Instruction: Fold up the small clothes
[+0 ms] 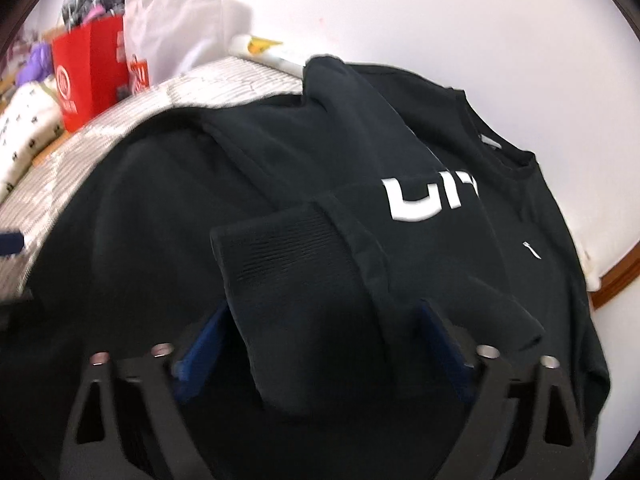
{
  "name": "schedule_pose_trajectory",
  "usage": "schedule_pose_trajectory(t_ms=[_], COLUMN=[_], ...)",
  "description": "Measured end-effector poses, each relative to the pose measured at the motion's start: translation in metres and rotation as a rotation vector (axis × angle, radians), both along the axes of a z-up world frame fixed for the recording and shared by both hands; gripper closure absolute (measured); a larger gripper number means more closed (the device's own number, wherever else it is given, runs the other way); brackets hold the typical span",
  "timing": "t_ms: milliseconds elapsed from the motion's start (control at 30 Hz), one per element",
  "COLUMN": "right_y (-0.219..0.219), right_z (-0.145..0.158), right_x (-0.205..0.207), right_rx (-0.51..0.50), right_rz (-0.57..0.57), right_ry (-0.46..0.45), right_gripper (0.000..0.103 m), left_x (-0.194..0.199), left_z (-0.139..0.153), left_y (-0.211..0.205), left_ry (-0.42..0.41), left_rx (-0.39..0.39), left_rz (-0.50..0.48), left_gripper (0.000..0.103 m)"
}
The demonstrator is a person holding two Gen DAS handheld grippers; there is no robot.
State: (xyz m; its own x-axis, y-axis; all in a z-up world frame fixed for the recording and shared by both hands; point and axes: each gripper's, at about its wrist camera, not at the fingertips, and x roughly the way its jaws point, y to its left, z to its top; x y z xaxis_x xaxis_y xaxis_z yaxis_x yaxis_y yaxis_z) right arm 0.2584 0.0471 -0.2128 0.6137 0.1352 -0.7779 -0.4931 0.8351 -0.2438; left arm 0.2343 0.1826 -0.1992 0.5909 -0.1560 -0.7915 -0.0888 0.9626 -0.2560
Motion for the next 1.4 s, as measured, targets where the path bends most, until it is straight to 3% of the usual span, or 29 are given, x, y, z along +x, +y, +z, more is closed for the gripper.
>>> schedule_pose_trajectory(t_ms=[67,167,367,500,600,700,800,900,1133,1267,1400], right_y=[-0.010,-0.042,-0.147,-0.219,-0.253,-0.268,-0.277,-0.287,-0.319,-0.341,-0.352], right_z=[0.009,0.026,0.078,0.079,0.069,0.048,0.030,0.029,0.037,0.019,0.001], right_x=[0.004,0.016,0.037,0.059,0.069,0.077,0.083,0.071,-0.007,-0.062,-0.107], right_rx=[0.038,0.132,0.274,0.369,0.380,0.377,0.312,0.264,0.223,0.209,0.178], right_rz=[-0.004,-0.039,-0.270,-0.438,-0.517,-0.552,-0.604,-0.636,-0.580,-0.557,-0.561], right_ry=[0.009,0.029,-0.086,-0.067,-0.056,-0.004,0.044,0.030,0.003,0.063,0.104], right_gripper=[0.067,0.078,0.079,0.079,0.079,0.077,0.074,0.063,0.039,0.037,0.037], left_x=[0.000,0.002,0.002,0.002,0.001,-0.001,-0.004,-0.010,-0.038,-0.059,-0.073], left_z=[-0.002,-0.002,-0.002,-0.002,-0.002,-0.001,0.000,0.001,0.000,0.001,0.002], left_y=[-0.001,-0.006,-0.011,-0.015,-0.017,-0.019,-0.022,-0.024,-0.033,-0.039,-0.040], left_ry=[-0.005,-0.010,-0.012,-0.011,-0.005,0.004,0.017,0.029,0.035,0.026,0.003], left_rx=[0.009,0.026,0.052,0.051,0.063,0.058,0.054,0.057,0.095,0.140,0.132], left_rz=[0.007,0.013,0.017,0.014,0.011,0.012,0.011,0.006,-0.002,-0.016,-0.021], left_gripper=[0.024,0.024,0.023,0.023,0.023,0.023,0.023,0.023,0.024,0.025,0.027])
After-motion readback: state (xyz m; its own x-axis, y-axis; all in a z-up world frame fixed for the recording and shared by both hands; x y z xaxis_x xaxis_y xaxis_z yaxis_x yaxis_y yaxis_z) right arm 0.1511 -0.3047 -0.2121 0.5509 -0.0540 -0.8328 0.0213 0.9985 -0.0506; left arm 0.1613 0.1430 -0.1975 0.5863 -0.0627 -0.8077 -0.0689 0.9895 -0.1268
